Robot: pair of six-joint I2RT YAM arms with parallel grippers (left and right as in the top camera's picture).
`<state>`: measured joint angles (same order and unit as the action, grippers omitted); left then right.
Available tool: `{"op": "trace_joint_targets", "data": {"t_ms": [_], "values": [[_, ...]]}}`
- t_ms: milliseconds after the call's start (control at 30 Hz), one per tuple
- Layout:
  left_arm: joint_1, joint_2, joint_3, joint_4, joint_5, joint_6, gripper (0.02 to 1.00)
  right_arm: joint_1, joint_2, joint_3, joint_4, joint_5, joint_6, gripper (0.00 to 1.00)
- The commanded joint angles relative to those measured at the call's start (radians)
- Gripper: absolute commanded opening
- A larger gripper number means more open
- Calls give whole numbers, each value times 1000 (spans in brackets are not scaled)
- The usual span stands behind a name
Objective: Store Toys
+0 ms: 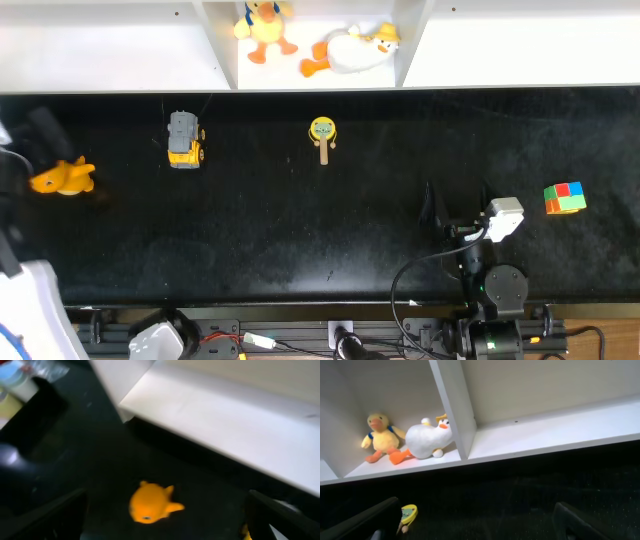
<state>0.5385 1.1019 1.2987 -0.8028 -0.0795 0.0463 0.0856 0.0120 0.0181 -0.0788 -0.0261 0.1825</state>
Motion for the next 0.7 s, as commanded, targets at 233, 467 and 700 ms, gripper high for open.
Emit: {"op": "trace_joint_targets", "data": {"t_ms": [233, 467, 700], "values": [[286, 112, 32, -47, 255, 299, 996, 6, -8, -14, 5, -6, -3, 996], [298, 222, 31, -125, 255, 377, 996, 6, -8, -14, 5, -6, -3, 996], [298, 380, 31, -131, 262, 403, 998, 6, -8, -14, 5, -6, -3, 996]]}}
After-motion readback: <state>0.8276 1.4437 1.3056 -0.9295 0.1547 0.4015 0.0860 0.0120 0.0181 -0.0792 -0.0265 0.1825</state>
